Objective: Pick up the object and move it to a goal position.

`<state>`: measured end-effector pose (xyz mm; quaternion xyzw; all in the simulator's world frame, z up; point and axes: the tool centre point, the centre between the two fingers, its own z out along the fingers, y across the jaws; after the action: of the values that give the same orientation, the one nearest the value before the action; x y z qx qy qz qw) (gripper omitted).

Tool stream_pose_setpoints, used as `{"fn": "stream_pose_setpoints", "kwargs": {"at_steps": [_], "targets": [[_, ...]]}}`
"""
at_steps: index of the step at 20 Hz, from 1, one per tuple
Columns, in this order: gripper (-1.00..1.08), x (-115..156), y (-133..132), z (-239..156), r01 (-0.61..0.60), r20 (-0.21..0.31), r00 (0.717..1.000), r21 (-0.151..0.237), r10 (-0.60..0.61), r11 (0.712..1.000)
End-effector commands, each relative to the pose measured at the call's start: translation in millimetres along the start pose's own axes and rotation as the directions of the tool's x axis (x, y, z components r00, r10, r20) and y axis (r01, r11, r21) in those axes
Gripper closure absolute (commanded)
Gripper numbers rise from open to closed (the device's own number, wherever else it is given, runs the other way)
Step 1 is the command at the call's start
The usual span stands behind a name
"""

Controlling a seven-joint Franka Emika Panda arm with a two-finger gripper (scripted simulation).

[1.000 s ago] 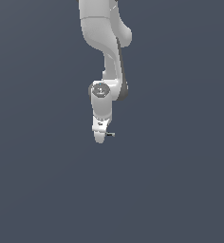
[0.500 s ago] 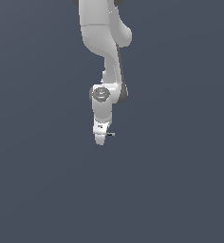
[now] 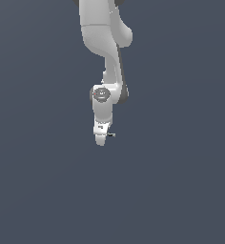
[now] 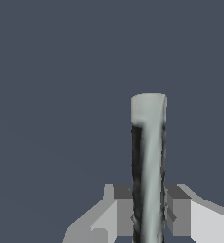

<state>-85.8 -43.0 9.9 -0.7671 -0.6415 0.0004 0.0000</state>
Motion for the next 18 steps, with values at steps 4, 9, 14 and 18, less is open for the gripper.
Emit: {"fn": "stream_pose_setpoints", "kwargs": {"at_steps": [4,9,14,18], "targets": [[1.08,6,2,-10,0.001,0.000,1.000,-0.001,-0.001,1.000],[1.08,19,7,-34,0.001,0.000,1.000,0.000,-0.001,1.000],[1.08,39,15,-71,0.002,0.000,1.000,0.000,-0.002,1.000],[1.08,61,23,-108,0.003,-0.002,1.000,0.001,-0.003,1.000]]}}
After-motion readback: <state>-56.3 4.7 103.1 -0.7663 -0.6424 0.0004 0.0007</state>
